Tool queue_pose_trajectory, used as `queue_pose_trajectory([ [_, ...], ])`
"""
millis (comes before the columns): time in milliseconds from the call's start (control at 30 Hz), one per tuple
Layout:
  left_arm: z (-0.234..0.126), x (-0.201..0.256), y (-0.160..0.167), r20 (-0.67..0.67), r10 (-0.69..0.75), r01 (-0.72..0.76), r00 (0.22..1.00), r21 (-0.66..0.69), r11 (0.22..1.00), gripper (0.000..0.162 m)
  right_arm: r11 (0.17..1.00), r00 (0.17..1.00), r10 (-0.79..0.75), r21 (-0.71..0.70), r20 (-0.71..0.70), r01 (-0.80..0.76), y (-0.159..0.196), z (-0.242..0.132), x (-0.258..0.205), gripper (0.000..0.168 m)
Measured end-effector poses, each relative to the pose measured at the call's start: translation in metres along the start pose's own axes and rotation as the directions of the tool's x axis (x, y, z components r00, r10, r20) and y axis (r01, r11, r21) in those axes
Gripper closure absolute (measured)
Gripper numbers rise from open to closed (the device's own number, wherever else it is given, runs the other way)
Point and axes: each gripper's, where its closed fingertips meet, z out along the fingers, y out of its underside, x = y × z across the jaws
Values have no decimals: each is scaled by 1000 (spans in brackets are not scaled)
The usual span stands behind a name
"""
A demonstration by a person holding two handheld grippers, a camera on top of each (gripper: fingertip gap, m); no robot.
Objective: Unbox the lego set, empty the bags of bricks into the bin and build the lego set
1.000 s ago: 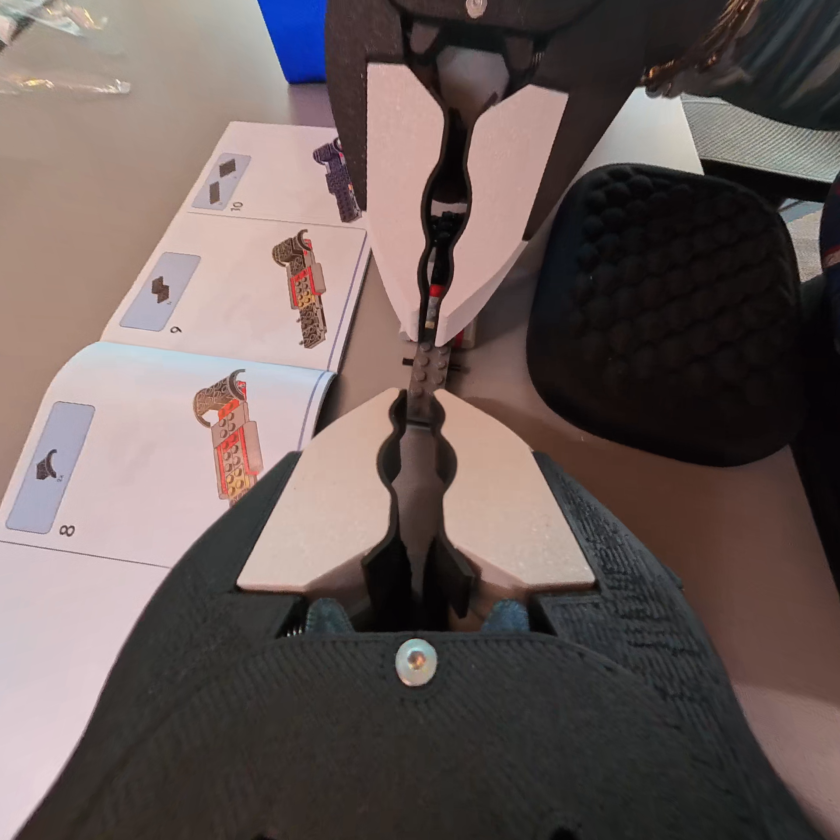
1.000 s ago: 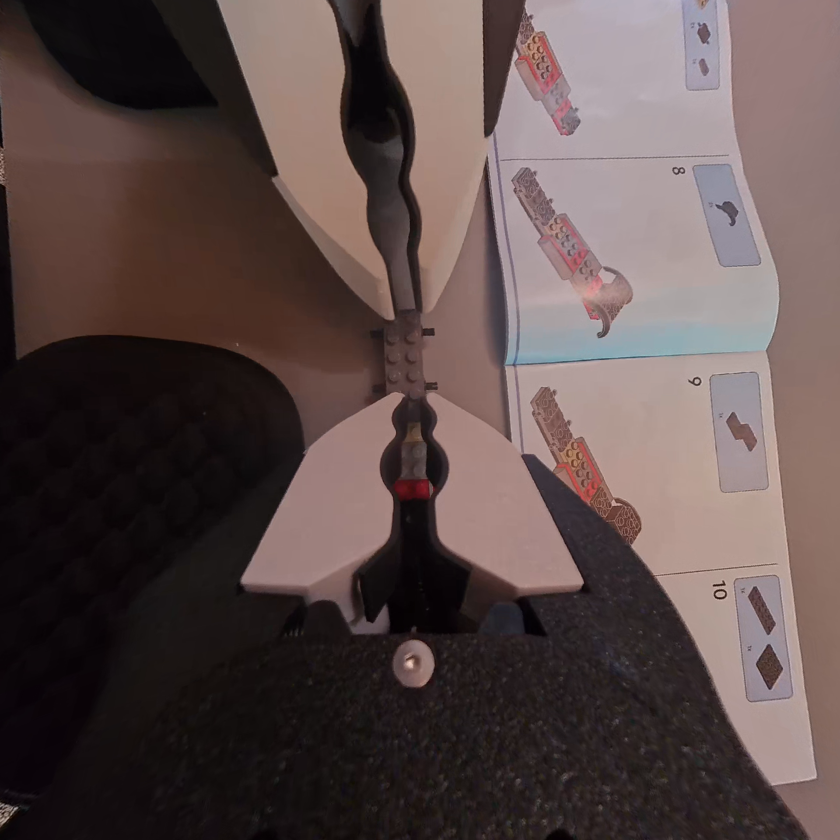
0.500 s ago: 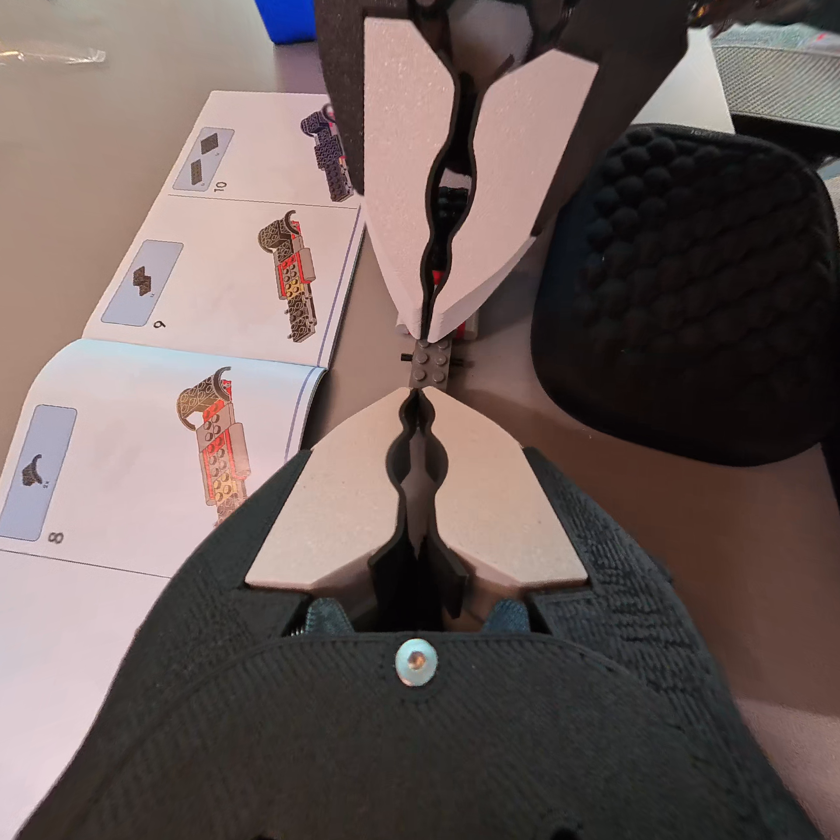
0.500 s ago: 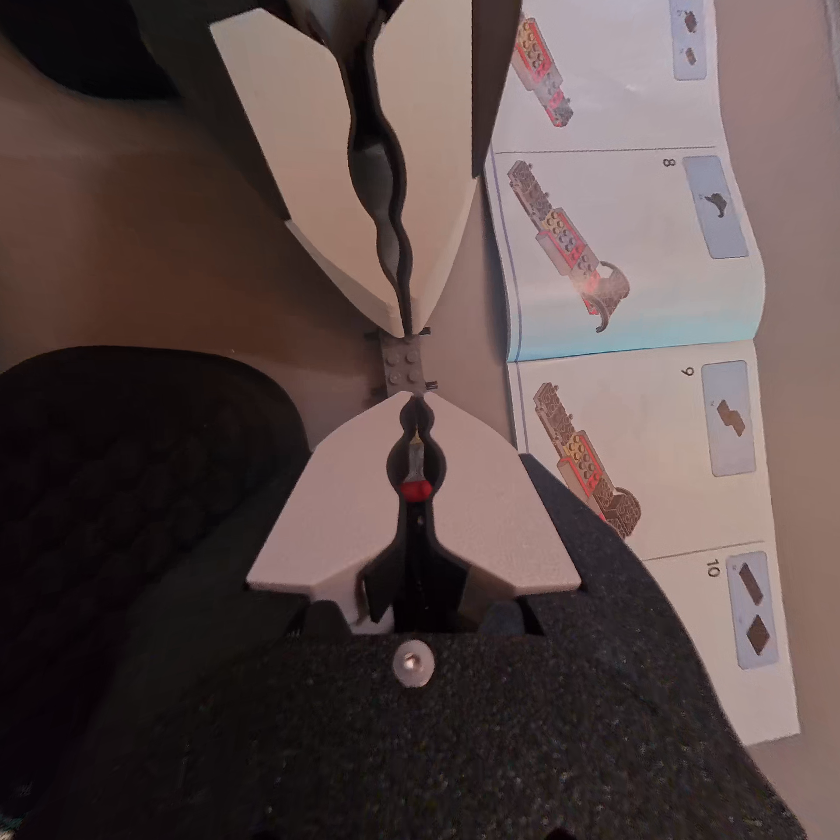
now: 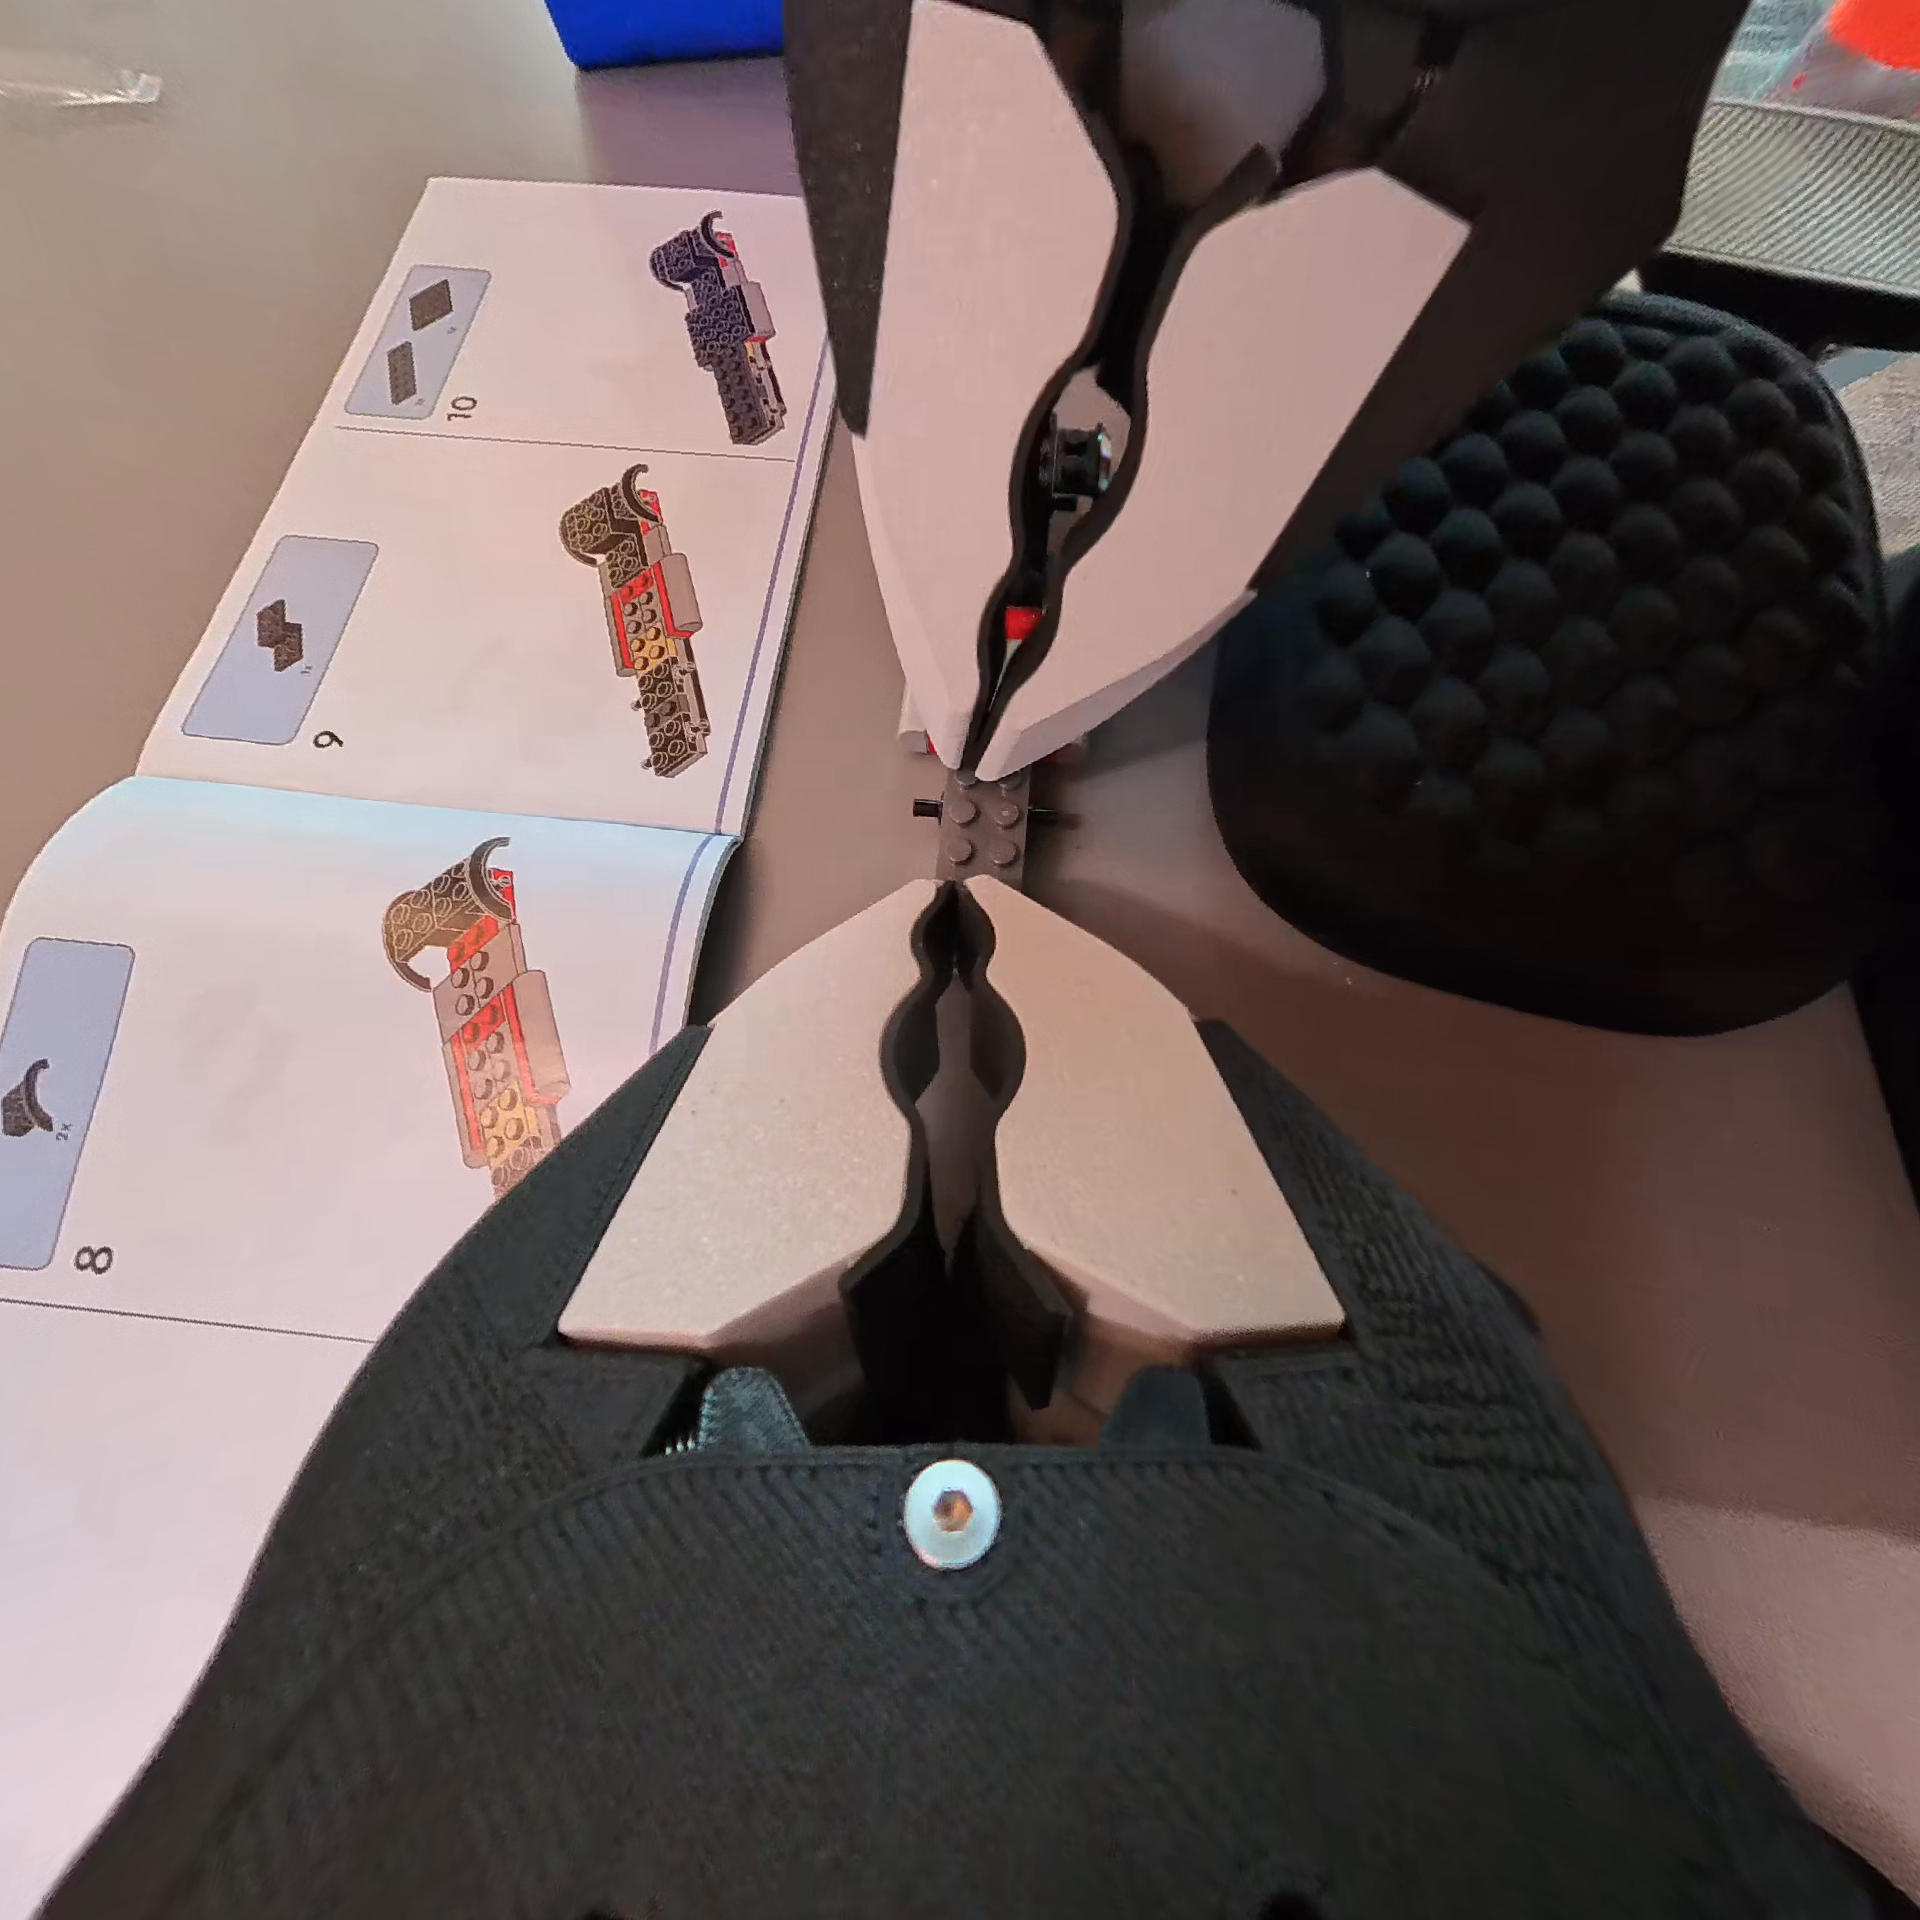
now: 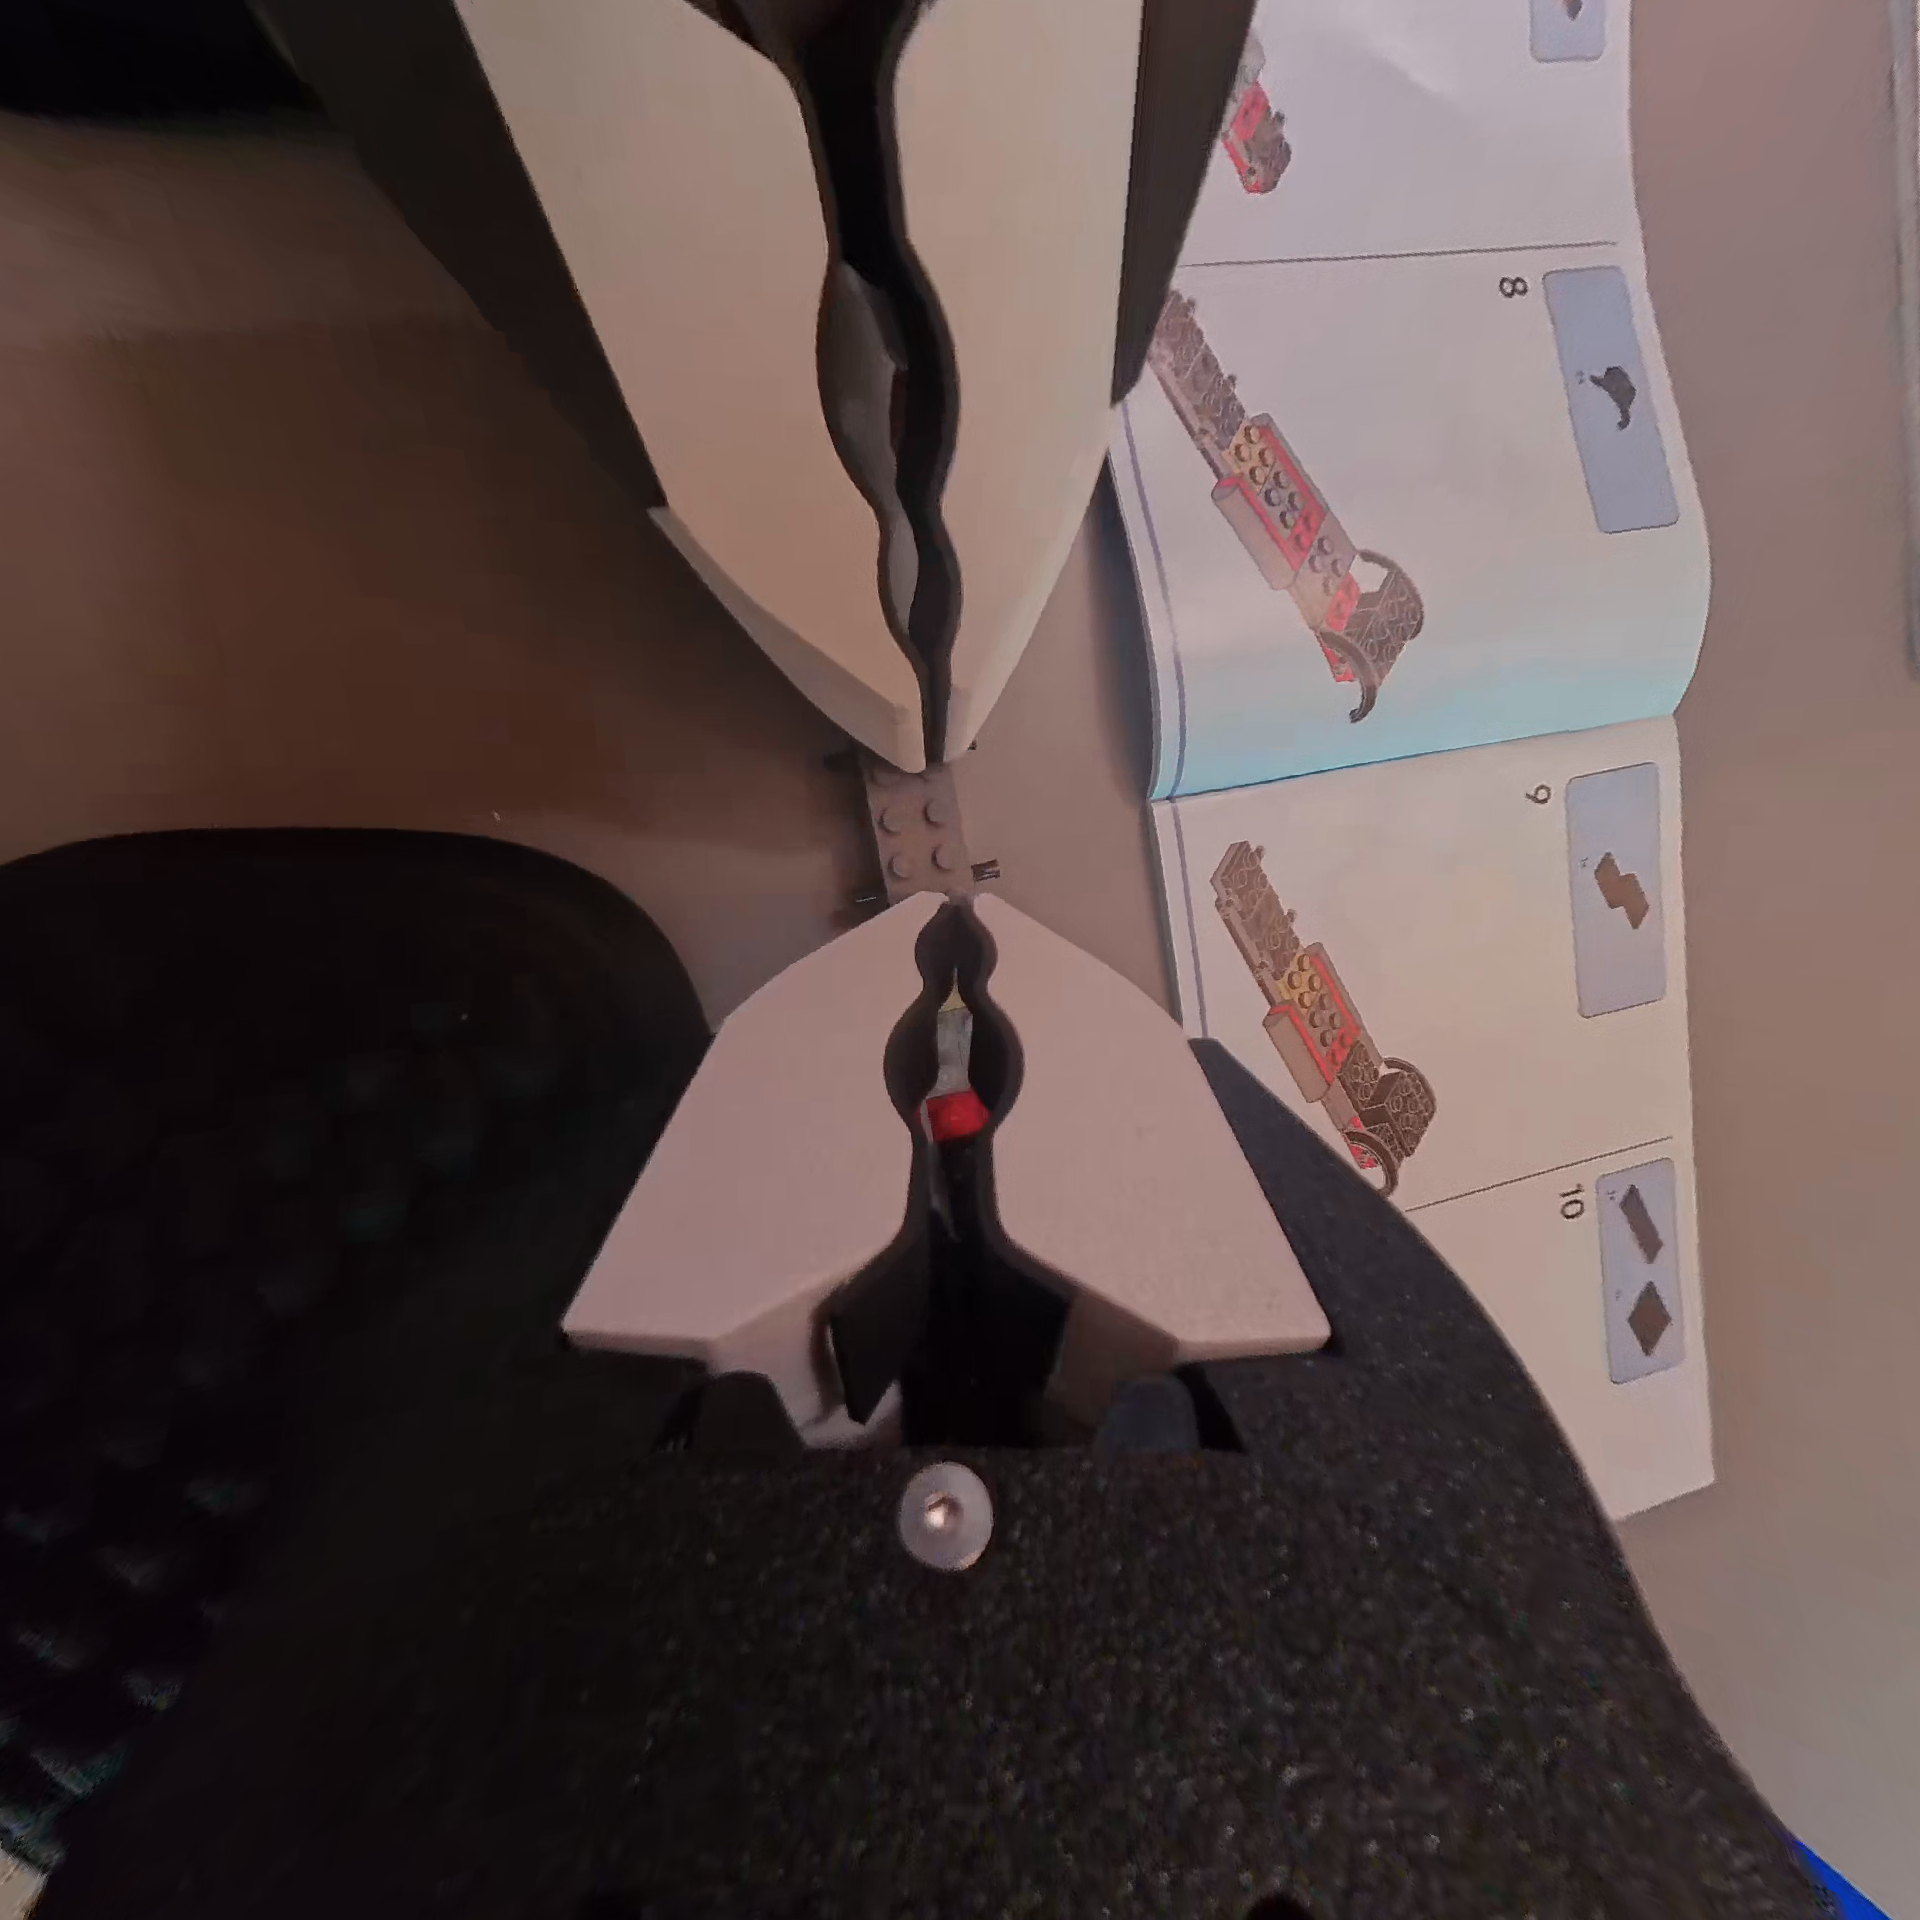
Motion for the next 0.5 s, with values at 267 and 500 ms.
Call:
queue_pose_trajectory([
  [267,-3,0,-4,51,34,-33,998,-10,999,160,979,987,82,175,138,-105,-6,-10,6,136],
  [500,-37,-11,-19,133,-65,41,989,174,984,145,990,989,0,142,149,-21,2,-8,-4,128],
])
